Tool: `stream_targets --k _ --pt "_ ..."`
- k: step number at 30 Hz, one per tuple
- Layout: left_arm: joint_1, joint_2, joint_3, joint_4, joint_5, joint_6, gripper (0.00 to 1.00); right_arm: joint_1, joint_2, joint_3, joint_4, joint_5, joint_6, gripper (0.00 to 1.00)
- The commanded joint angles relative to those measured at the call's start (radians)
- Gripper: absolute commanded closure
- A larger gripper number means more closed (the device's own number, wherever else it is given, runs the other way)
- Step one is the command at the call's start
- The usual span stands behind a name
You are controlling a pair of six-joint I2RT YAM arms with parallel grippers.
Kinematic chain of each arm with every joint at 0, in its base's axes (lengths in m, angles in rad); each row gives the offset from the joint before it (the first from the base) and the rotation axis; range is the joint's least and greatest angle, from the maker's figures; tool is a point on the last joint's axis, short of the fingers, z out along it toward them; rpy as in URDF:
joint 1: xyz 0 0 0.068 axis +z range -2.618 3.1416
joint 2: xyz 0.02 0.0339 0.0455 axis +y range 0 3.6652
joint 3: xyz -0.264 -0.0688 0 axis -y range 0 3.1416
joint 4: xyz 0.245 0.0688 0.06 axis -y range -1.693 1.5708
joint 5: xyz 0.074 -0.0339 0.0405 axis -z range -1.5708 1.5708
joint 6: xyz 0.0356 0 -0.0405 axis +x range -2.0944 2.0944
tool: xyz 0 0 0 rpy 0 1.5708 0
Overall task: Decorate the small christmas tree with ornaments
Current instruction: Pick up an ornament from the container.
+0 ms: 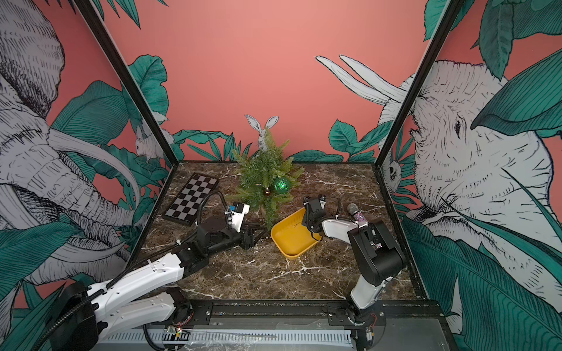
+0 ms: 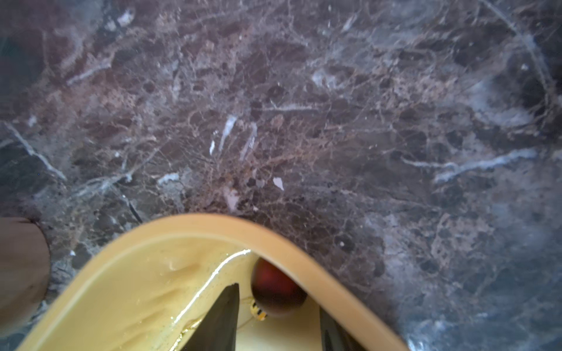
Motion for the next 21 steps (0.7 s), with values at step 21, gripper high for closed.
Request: stream_targets --k 21 --pt "-0.007 0.021 -0.015 0.042 -0.006 -0.017 0.48 0.004 0.060 -0.009 0.128 0.116 0.065 0.68"
